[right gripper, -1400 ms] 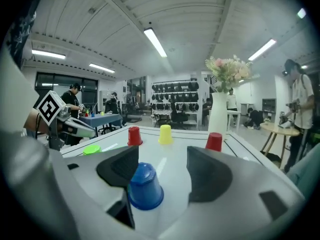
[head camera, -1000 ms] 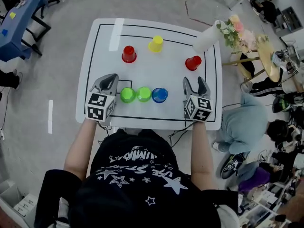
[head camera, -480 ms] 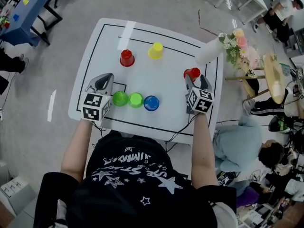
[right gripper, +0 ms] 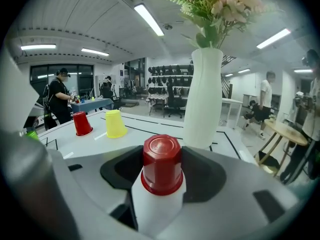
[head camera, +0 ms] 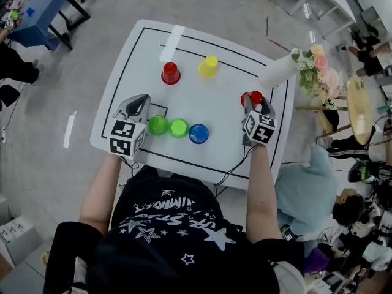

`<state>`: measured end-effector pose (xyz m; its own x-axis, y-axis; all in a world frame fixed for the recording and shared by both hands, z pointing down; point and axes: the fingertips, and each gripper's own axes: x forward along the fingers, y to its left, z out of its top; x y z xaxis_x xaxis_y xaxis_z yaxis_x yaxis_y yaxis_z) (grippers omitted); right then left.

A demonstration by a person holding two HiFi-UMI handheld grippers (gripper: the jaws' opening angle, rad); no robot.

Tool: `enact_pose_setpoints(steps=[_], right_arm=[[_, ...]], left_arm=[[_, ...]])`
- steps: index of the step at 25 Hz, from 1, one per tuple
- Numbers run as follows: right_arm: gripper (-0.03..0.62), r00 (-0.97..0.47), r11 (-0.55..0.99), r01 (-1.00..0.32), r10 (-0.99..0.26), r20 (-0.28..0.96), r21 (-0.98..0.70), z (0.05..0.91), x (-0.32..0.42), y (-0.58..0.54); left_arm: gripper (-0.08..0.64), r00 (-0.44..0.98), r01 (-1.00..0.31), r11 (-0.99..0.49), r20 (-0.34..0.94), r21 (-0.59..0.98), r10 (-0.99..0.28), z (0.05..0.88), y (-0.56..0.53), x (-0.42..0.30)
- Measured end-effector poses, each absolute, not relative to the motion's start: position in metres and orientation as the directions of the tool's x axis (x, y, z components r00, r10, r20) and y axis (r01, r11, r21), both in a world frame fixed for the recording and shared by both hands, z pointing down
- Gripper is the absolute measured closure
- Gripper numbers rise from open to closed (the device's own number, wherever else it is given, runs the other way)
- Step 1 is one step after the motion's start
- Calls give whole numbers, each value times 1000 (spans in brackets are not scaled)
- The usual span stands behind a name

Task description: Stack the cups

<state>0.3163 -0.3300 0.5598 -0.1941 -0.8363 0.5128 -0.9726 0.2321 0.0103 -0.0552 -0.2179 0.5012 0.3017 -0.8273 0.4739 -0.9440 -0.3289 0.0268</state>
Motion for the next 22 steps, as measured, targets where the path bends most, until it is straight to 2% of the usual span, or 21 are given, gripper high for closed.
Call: enact_pose_setpoints(steps=[7,16,22], right_arm=[[353,-239,276,-961,-846,477,9,529,286,-304],[354,-346,373,-928,-838,423,-20,483,207,-244],[354,-346,375,-927,-838,421,-14,469,163,-204]], left_arm=[[549,335,-933,-356,460,43,-822,501,-213,-62],[549,429,-893,-444,437,75,-790,502,-211,-70],[549,503,-851,-517,429,94,-750,505,-202,-83]])
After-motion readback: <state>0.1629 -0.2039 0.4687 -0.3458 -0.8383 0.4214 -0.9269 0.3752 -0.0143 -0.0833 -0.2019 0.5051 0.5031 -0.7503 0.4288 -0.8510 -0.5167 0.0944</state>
